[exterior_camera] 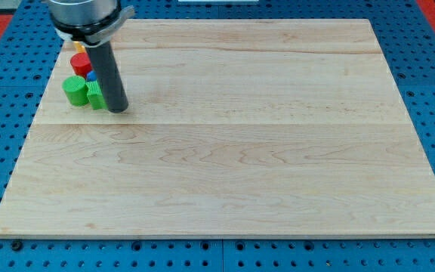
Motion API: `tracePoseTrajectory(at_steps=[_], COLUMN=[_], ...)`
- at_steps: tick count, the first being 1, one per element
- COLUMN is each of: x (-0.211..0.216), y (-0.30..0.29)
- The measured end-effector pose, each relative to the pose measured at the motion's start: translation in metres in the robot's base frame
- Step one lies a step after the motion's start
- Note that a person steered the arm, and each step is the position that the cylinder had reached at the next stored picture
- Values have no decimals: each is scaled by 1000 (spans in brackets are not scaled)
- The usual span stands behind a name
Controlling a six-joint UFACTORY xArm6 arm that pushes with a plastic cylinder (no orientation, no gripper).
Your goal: Separate the red circle along with the blue triangle
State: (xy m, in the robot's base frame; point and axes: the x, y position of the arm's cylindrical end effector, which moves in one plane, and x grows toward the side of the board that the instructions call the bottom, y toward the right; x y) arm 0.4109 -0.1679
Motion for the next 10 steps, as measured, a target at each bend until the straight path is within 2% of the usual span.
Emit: tracePoseTrajectory(at_steps=[2, 3, 4, 5, 6, 7, 8, 9, 10], x=[-2, 22, 45, 47, 24, -40, -48, -79, -95], y=[-48, -53, -97, -134, -136, -130, -137, -135, -108])
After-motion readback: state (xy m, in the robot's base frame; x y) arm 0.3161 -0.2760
